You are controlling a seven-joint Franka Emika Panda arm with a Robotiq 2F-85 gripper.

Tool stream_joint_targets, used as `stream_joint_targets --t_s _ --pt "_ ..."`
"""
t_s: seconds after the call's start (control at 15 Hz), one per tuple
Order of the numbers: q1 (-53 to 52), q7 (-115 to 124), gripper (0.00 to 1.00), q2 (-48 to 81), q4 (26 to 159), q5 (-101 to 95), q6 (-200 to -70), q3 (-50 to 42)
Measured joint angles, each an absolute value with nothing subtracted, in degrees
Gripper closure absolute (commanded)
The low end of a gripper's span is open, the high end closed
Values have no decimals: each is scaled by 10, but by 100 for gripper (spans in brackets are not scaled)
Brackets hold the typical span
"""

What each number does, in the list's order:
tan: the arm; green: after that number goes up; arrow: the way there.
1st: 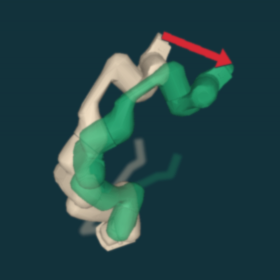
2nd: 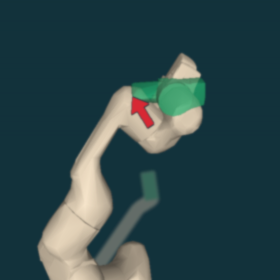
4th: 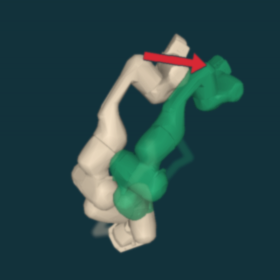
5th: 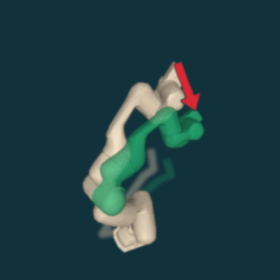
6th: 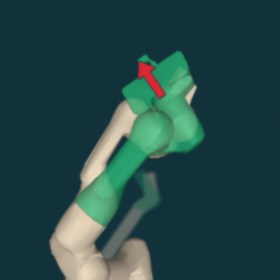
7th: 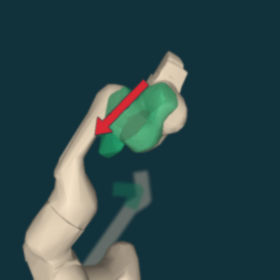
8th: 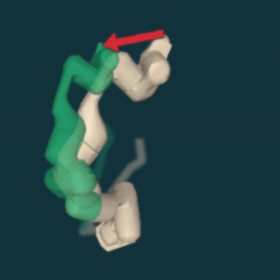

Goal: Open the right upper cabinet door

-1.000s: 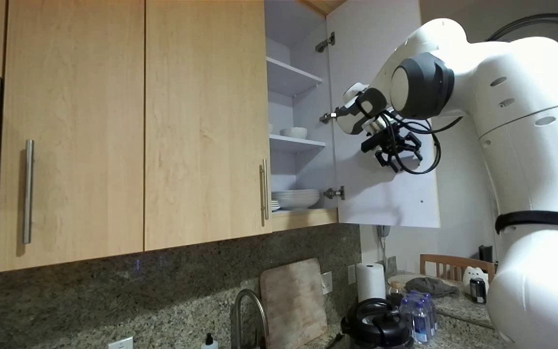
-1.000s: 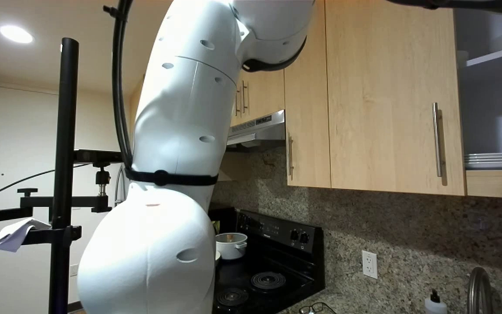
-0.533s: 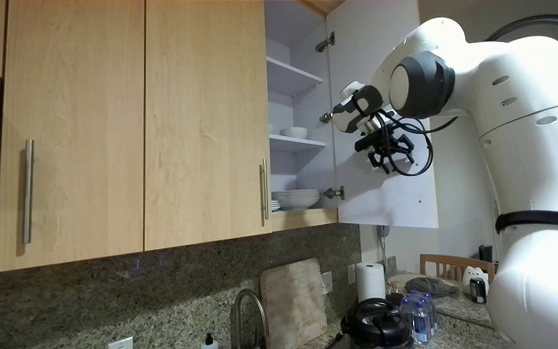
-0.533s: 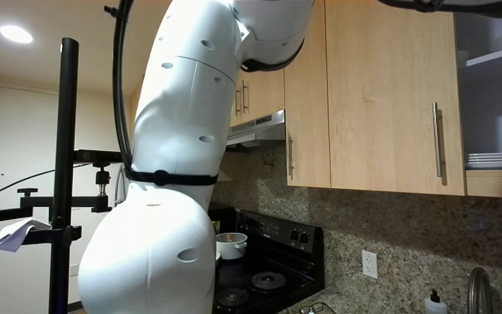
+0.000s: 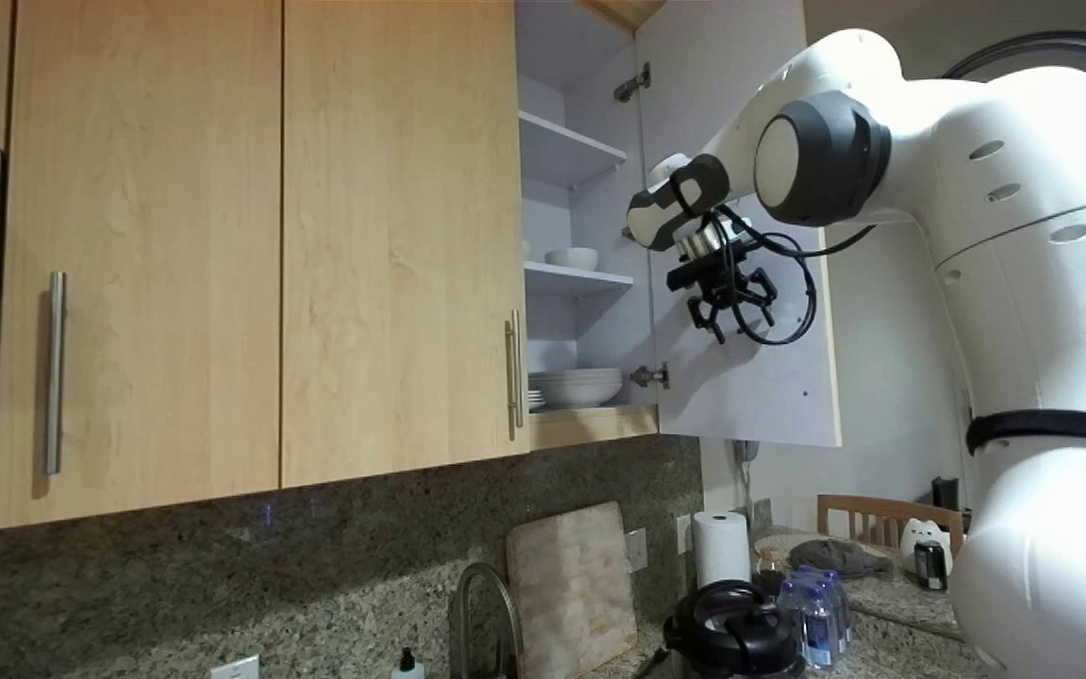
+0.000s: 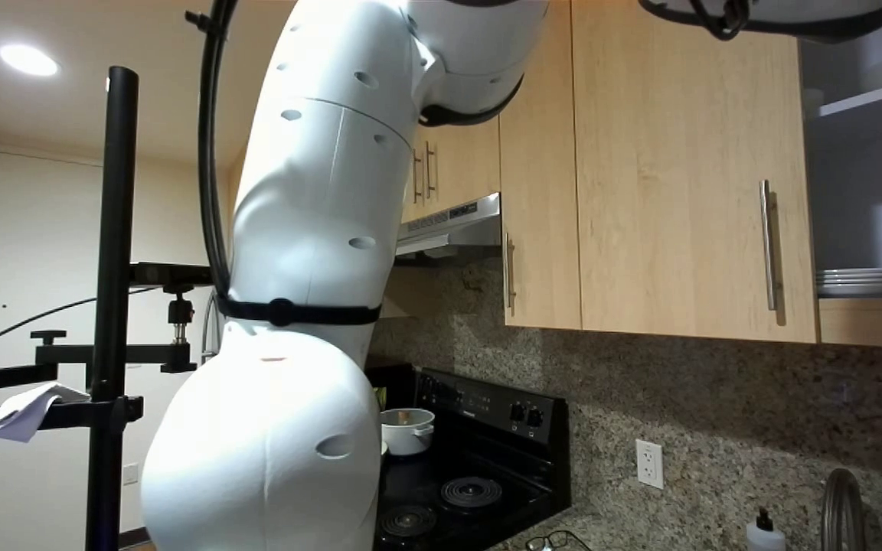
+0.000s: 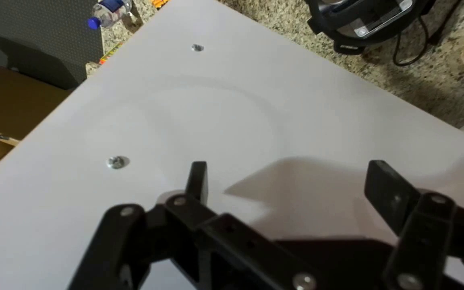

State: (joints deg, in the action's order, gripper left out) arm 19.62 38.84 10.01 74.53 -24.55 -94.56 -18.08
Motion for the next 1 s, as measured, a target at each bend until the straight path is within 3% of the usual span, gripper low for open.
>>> stream_joint_targets --t_s 1.0 --pt "170 238 0 116 710 -163 -833 -122"
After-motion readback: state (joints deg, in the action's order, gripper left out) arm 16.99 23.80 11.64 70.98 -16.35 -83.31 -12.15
